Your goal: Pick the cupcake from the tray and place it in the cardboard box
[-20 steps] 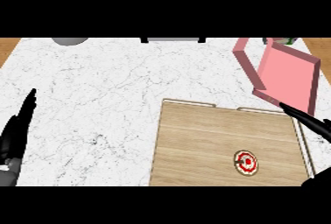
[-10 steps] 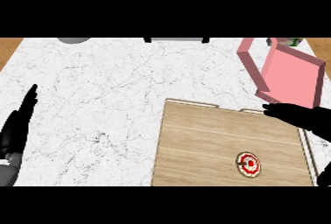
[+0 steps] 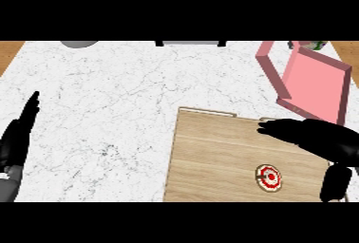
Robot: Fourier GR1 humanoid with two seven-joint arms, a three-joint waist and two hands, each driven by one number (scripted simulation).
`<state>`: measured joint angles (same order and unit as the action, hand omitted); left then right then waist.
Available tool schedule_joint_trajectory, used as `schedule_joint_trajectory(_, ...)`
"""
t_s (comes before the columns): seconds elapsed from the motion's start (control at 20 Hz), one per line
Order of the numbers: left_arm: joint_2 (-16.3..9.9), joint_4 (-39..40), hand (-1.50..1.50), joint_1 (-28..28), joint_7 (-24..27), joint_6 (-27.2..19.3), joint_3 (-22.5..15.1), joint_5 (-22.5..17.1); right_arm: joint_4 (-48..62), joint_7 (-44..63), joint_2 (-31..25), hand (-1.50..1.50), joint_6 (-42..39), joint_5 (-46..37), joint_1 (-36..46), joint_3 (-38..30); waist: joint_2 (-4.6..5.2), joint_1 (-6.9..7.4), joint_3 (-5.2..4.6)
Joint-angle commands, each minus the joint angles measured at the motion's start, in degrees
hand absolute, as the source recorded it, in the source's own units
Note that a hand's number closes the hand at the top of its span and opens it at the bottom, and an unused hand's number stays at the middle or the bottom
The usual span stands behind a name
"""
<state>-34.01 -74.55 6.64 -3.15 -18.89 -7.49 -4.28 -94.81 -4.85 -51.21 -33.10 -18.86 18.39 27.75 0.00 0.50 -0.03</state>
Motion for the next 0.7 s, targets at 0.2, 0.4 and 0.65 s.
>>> schedule_joint_trajectory(0.2, 3.55, 0.52, 0.00, -1.14, 0.03, 1.49, 2.43, 3.93, -1.96, 2.34, 5.76, -1.50, -7.91, -5.88, -0.43, -3.87, -0.03, -0.46, 0.03)
schedule_joint_trajectory(0.4, 5.23, -0.68, 0.00, -2.62, 1.70, 1.81, 3.29, 5.18, -2.72, 6.64, 11.61, -1.50, -8.82, -9.93, -1.53, -2.16, -0.04, -0.37, 0.02)
schedule_joint_trajectory(0.65, 4.43, -0.80, 0.00, 0.76, -2.83, 5.29, 6.54, 5.76, -1.82, 1.22, 14.06, -1.50, -10.60, -12.32, -2.18, -4.77, -0.02, -0.44, 0.04)
